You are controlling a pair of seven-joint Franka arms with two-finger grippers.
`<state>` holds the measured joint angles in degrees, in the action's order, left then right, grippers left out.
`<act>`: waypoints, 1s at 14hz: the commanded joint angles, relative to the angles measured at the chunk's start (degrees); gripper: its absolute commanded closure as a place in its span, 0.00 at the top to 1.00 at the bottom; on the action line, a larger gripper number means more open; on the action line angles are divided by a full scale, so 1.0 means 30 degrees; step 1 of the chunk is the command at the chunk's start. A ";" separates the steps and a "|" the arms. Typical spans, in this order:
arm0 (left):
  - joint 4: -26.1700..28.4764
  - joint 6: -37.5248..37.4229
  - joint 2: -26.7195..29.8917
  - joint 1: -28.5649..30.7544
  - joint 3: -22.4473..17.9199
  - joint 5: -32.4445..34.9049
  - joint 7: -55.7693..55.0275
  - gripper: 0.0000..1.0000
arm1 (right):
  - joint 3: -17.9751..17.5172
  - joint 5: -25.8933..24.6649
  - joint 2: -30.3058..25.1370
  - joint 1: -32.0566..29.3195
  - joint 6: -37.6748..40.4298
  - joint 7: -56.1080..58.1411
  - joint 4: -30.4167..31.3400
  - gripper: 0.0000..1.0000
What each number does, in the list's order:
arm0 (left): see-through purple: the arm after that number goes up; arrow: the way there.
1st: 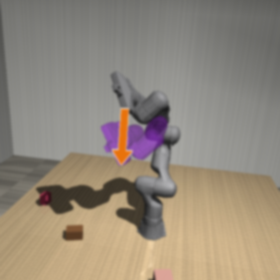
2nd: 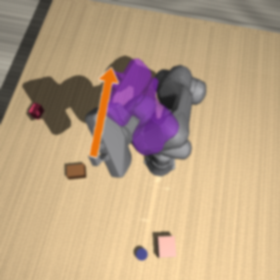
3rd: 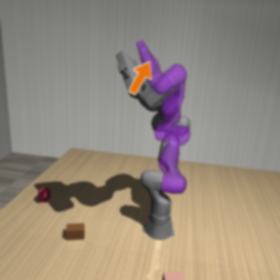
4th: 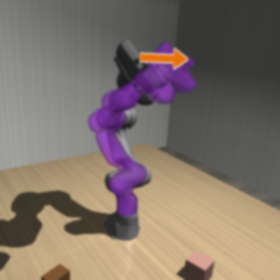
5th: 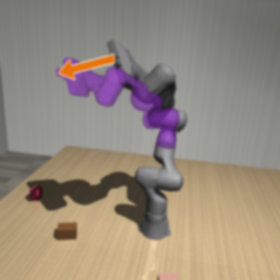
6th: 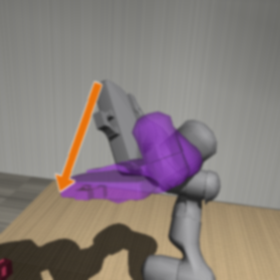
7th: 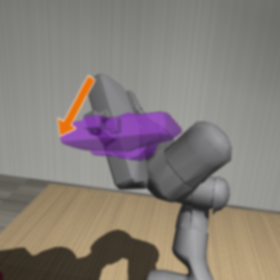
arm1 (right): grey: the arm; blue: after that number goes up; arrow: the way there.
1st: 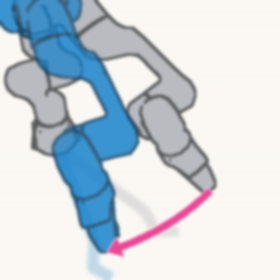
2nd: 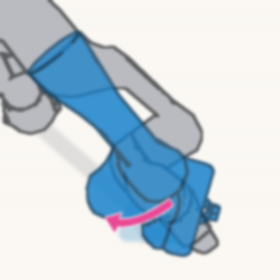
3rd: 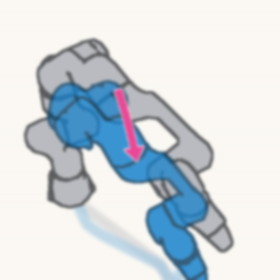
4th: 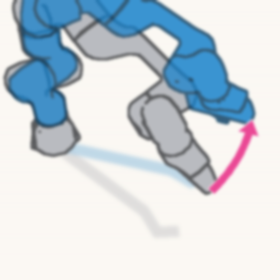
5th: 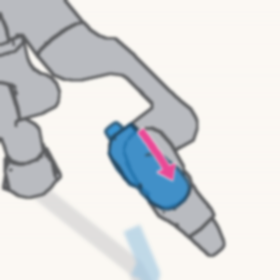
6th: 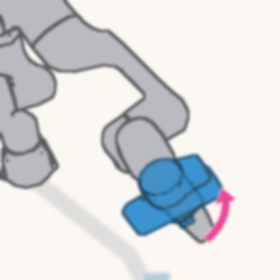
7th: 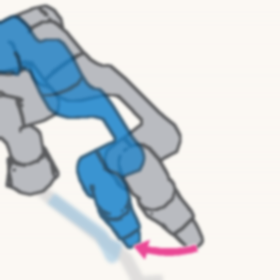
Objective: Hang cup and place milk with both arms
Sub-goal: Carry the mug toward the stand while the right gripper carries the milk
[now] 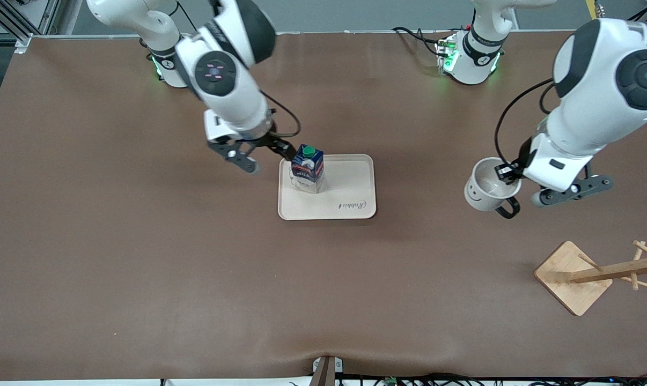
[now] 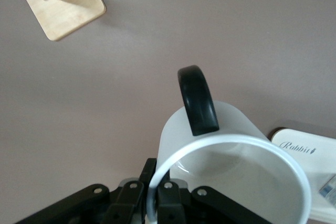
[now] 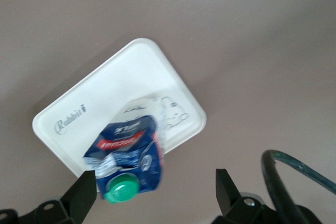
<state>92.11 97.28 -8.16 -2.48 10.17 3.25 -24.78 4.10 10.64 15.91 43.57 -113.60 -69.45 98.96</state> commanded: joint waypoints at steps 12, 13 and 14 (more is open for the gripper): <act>-0.1992 -0.0293 -0.0706 0.5100 0.0036 0.1289 1.3698 0.00 | 0.0362 -0.0999 0.2168 0.1503 -0.2095 -0.4765 -0.0961 0.00; -0.1992 0.0292 -0.0880 0.5394 0.0036 0.1289 1.4696 0.00 | 0.0391 -0.0854 0.2081 0.1182 -0.1600 -0.4945 -0.1517 0.00; -0.1992 0.0849 -0.1056 0.5716 0.0036 0.1260 1.5518 0.00 | 0.0362 -0.0795 0.1935 0.0541 -0.0406 -0.4831 -0.2393 0.00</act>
<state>87.67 97.84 -9.98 13.26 9.82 5.73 17.20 5.38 8.57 22.88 47.86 -119.78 -82.45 95.97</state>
